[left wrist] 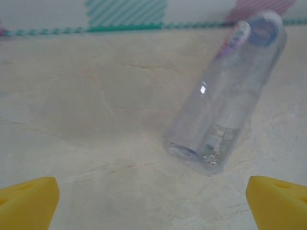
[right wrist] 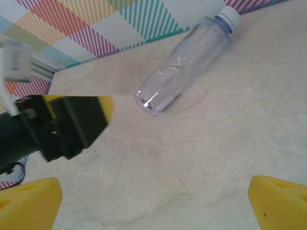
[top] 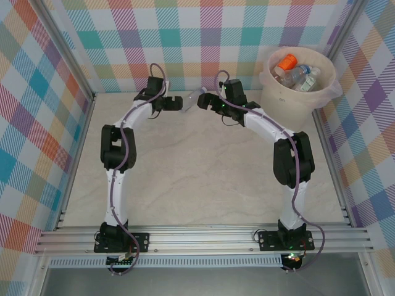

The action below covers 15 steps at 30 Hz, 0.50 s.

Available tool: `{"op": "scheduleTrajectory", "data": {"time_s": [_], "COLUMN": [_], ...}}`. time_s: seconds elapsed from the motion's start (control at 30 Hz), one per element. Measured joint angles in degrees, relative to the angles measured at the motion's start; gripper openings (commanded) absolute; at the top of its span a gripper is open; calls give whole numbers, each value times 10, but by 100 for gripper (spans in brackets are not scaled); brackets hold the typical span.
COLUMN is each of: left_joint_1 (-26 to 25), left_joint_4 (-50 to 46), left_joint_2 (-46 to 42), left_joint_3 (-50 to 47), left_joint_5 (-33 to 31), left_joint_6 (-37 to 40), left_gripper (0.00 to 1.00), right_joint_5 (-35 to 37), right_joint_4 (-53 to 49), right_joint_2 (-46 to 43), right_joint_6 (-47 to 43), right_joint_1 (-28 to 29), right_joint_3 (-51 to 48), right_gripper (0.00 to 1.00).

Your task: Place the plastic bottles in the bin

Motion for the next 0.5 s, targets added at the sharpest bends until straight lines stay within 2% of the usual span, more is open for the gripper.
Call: {"op": "scheduleTrajectory", "data": {"time_s": [0.13,0.3,0.5], "left_joint_1": [0,0,-3], "left_joint_4": [-25,-59,-75], "left_joint_2": [66,165,196], "left_joint_3": [76,223,247], "left_joint_5": [50,85,123], "left_joint_6": [28,58,86], "left_gripper": [100,100,98], "right_joint_5": [6,14,29], "right_joint_4": [-1,-8,-22], "right_joint_2": [-1,-3,-11], "right_joint_6": [-4,-10,-24], "right_joint_1": [-2,-3,-5], "right_joint_3": [-1,-1,-2], "right_gripper": [100,100,100]}}
